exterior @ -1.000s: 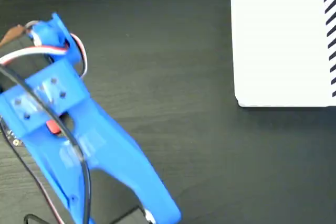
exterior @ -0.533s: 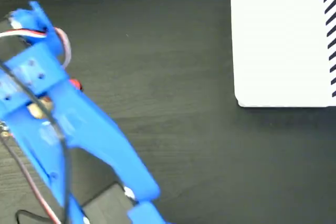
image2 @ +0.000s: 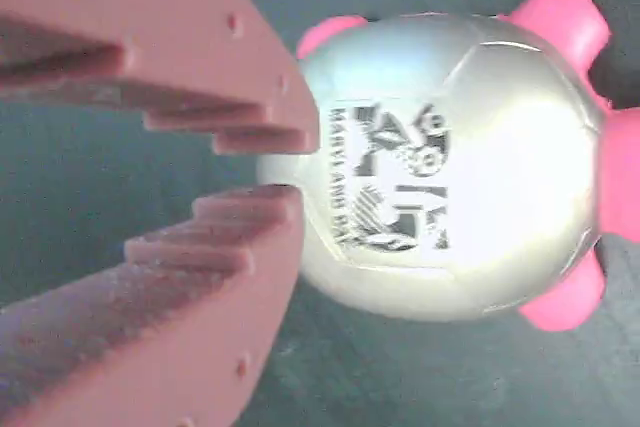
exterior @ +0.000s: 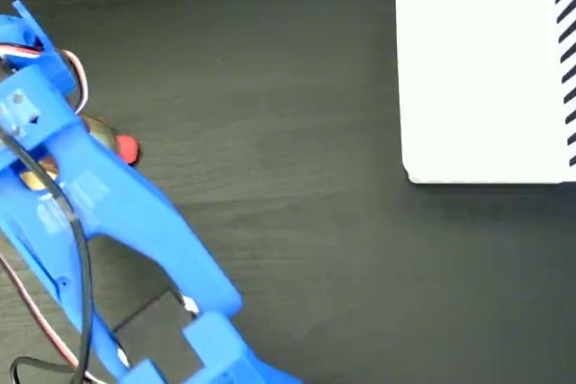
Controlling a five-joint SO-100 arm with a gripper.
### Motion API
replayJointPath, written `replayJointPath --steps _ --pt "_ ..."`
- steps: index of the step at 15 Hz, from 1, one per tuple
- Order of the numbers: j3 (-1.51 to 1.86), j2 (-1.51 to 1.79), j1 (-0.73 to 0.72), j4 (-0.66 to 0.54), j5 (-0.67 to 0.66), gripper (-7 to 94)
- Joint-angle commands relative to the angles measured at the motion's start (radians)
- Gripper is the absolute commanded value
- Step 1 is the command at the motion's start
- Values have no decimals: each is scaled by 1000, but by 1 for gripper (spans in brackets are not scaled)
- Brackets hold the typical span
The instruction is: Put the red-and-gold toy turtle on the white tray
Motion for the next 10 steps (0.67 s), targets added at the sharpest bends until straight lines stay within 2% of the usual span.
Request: replayJointPath --steps 1,2,4,7,10 --pt "-87 2 -11 40 -6 1" --pt "-97 -14 -11 48 -6 2" --pt "-101 -18 -6 67 -6 19" --pt "-114 -21 -6 98 -8 39" --pt "-100 -15 -3 106 -11 39"
